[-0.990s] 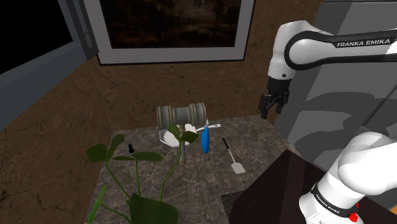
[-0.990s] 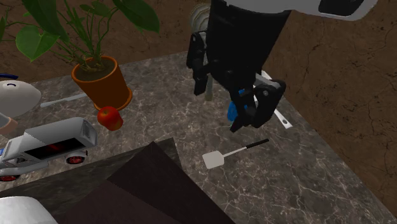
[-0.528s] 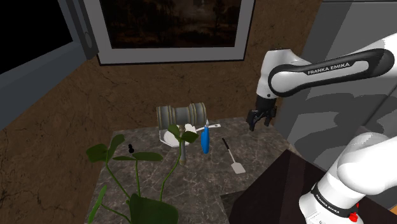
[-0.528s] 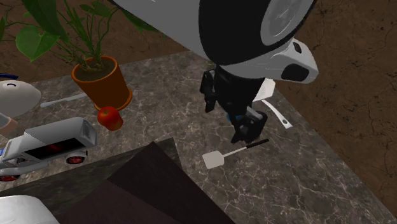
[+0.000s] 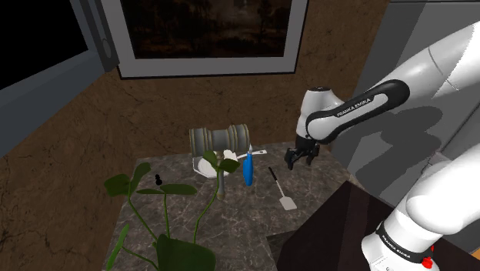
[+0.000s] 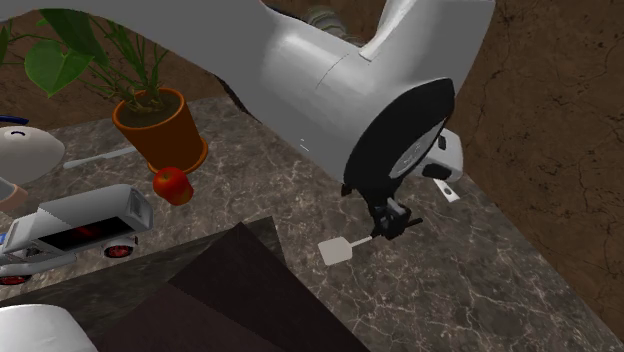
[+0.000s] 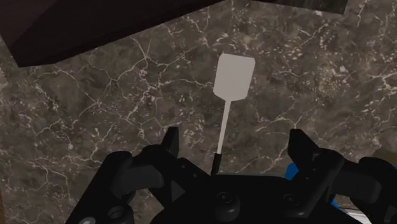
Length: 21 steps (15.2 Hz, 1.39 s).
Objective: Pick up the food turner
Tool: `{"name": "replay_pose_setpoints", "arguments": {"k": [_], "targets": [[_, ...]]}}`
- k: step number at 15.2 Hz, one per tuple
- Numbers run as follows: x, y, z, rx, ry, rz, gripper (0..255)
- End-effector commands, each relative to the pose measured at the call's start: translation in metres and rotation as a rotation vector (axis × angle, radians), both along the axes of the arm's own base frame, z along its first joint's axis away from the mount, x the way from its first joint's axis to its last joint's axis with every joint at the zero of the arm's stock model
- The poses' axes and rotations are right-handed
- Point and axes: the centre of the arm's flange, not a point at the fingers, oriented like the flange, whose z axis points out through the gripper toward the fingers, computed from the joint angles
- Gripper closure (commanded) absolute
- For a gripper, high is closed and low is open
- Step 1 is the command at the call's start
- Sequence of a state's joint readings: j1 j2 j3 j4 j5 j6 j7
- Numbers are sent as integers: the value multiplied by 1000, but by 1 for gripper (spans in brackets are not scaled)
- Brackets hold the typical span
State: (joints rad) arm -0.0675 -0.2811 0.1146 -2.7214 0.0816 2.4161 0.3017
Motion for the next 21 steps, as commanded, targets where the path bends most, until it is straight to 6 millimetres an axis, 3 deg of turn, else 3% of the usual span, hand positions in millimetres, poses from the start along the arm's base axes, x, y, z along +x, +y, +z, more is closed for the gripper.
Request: {"name": "replay_pose_setpoints", "arguments": {"k": [1, 13, 21], "targets": [[10, 2, -21, -6, -15, -23, 0], [73, -13, -161, -47, -82, -155, 0], [75, -14, -202, -49, -85, -160, 0]]}}
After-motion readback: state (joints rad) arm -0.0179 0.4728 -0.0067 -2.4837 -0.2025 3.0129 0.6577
